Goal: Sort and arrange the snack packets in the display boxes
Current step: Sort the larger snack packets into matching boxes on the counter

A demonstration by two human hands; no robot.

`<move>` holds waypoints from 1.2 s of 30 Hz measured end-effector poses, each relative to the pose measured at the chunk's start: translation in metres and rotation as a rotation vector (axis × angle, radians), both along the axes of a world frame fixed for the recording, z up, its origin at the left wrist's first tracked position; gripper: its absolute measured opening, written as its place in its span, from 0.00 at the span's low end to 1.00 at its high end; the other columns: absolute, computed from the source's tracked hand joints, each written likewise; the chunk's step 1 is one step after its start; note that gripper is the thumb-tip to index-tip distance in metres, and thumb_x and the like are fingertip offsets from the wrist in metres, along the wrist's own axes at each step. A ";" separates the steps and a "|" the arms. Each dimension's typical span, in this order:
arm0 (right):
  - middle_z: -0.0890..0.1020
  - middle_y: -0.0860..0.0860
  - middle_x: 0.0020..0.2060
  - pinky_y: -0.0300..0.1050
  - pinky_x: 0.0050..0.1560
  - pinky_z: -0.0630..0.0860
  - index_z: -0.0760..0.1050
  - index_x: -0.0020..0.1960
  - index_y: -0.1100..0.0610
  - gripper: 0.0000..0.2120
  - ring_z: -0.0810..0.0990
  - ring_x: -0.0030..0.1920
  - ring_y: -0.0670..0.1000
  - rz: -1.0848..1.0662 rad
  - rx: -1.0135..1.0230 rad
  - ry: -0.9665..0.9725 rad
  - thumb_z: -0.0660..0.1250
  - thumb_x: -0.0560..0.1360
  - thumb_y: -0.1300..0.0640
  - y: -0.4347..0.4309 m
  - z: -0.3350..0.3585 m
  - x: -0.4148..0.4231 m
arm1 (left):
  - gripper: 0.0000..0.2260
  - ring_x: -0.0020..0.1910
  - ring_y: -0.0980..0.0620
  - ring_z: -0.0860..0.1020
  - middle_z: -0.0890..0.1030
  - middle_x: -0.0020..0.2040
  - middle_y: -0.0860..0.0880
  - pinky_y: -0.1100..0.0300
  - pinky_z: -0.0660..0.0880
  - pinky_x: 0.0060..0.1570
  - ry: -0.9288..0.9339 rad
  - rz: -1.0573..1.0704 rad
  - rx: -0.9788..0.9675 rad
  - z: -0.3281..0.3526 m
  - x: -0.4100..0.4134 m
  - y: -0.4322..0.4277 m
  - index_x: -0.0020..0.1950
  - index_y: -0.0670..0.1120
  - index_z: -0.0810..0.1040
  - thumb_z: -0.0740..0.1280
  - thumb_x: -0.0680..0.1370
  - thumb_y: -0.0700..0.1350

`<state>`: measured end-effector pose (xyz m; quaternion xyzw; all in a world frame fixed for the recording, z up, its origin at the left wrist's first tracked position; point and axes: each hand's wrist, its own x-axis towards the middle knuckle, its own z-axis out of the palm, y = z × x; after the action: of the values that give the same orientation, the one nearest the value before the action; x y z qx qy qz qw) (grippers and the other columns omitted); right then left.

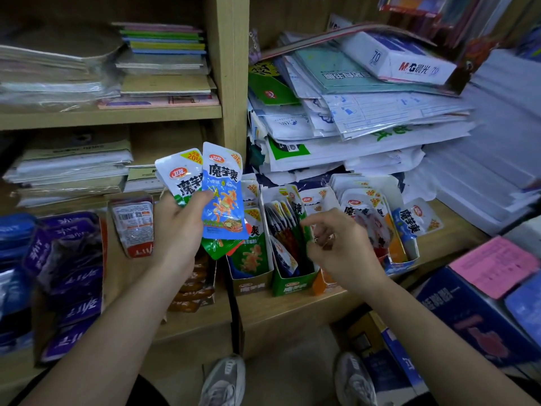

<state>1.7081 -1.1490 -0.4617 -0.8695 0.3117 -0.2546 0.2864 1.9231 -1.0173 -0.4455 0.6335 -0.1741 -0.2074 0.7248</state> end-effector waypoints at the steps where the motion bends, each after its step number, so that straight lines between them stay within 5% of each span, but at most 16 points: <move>1: 0.73 0.48 0.52 0.29 0.45 0.75 0.75 0.69 0.49 0.29 0.75 0.48 0.44 0.086 0.097 0.121 0.77 0.70 0.62 0.004 0.003 -0.002 | 0.04 0.48 0.50 0.86 0.87 0.47 0.53 0.51 0.83 0.46 0.005 0.000 0.002 0.000 0.000 0.001 0.50 0.49 0.81 0.68 0.80 0.40; 4: 0.64 0.47 0.59 0.29 0.56 0.71 0.63 0.77 0.46 0.44 0.67 0.59 0.44 0.168 0.178 0.347 0.80 0.68 0.48 0.008 -0.003 -0.002 | 0.05 0.46 0.51 0.86 0.87 0.46 0.54 0.53 0.82 0.44 0.018 -0.005 0.003 0.000 0.000 0.001 0.50 0.50 0.81 0.68 0.80 0.40; 8: 0.67 0.49 0.55 0.39 0.62 0.74 0.69 0.75 0.53 0.37 0.68 0.61 0.48 0.074 0.064 0.177 0.76 0.71 0.42 0.010 -0.017 0.010 | 0.04 0.48 0.50 0.86 0.87 0.47 0.53 0.51 0.83 0.45 0.011 0.008 0.015 -0.003 -0.001 -0.001 0.51 0.49 0.80 0.69 0.80 0.40; 11: 0.67 0.48 0.51 0.45 0.57 0.75 0.72 0.74 0.55 0.31 0.70 0.58 0.50 -0.010 -0.024 0.153 0.74 0.75 0.44 0.012 -0.029 0.021 | 0.06 0.48 0.49 0.86 0.87 0.50 0.51 0.49 0.83 0.48 -0.004 0.010 0.028 -0.004 -0.004 -0.003 0.56 0.45 0.80 0.69 0.79 0.40; 14: 0.70 0.47 0.49 0.44 0.46 0.75 0.78 0.68 0.52 0.24 0.73 0.55 0.50 -0.153 -0.072 0.113 0.73 0.75 0.45 0.015 -0.034 0.032 | 0.04 0.46 0.52 0.86 0.87 0.46 0.54 0.53 0.82 0.43 -0.061 0.005 0.056 -0.006 -0.008 -0.004 0.50 0.48 0.81 0.69 0.79 0.40; 19: 0.74 0.45 0.41 0.43 0.39 0.73 0.86 0.46 0.57 0.07 0.75 0.45 0.48 -0.225 -0.132 0.024 0.75 0.75 0.53 0.011 -0.038 0.045 | 0.06 0.47 0.49 0.86 0.85 0.42 0.54 0.50 0.82 0.44 -0.118 0.009 0.091 -0.006 -0.017 -0.005 0.43 0.48 0.79 0.69 0.80 0.41; 23: 0.80 0.52 0.38 0.37 0.36 0.71 0.84 0.38 0.61 0.09 0.78 0.37 0.49 -0.277 0.214 -0.253 0.75 0.75 0.58 0.003 -0.030 0.036 | 0.05 0.47 0.49 0.86 0.86 0.44 0.53 0.47 0.82 0.46 -0.110 0.003 0.093 -0.003 -0.019 -0.007 0.44 0.49 0.79 0.69 0.80 0.41; 27: 0.87 0.54 0.45 0.39 0.40 0.81 0.82 0.54 0.64 0.10 0.86 0.44 0.48 -0.337 0.565 -0.524 0.73 0.76 0.59 -0.007 -0.002 0.011 | 0.06 0.45 0.52 0.86 0.86 0.43 0.55 0.49 0.82 0.45 -0.096 -0.001 0.086 0.000 -0.019 -0.008 0.45 0.49 0.78 0.68 0.80 0.40; 31: 0.86 0.62 0.48 0.59 0.50 0.83 0.80 0.56 0.66 0.09 0.86 0.49 0.60 -0.253 0.751 -0.628 0.70 0.78 0.61 -0.021 0.009 -0.008 | 0.08 0.39 0.58 0.85 0.85 0.38 0.60 0.54 0.82 0.41 -0.095 -0.031 0.064 0.004 -0.025 -0.009 0.44 0.50 0.76 0.68 0.81 0.40; 36: 0.85 0.62 0.48 0.51 0.47 0.83 0.78 0.58 0.69 0.10 0.84 0.46 0.56 -0.005 0.945 -0.654 0.66 0.78 0.65 -0.029 0.021 -0.016 | 0.05 0.43 0.54 0.86 0.87 0.44 0.55 0.58 0.82 0.39 0.077 -0.151 -0.015 0.007 -0.035 -0.015 0.49 0.49 0.79 0.68 0.81 0.39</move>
<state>1.6923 -1.1782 -0.4412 -0.5225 0.2890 -0.3440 0.7247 1.8879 -1.0319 -0.4382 0.6046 -0.1952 -0.2844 0.7180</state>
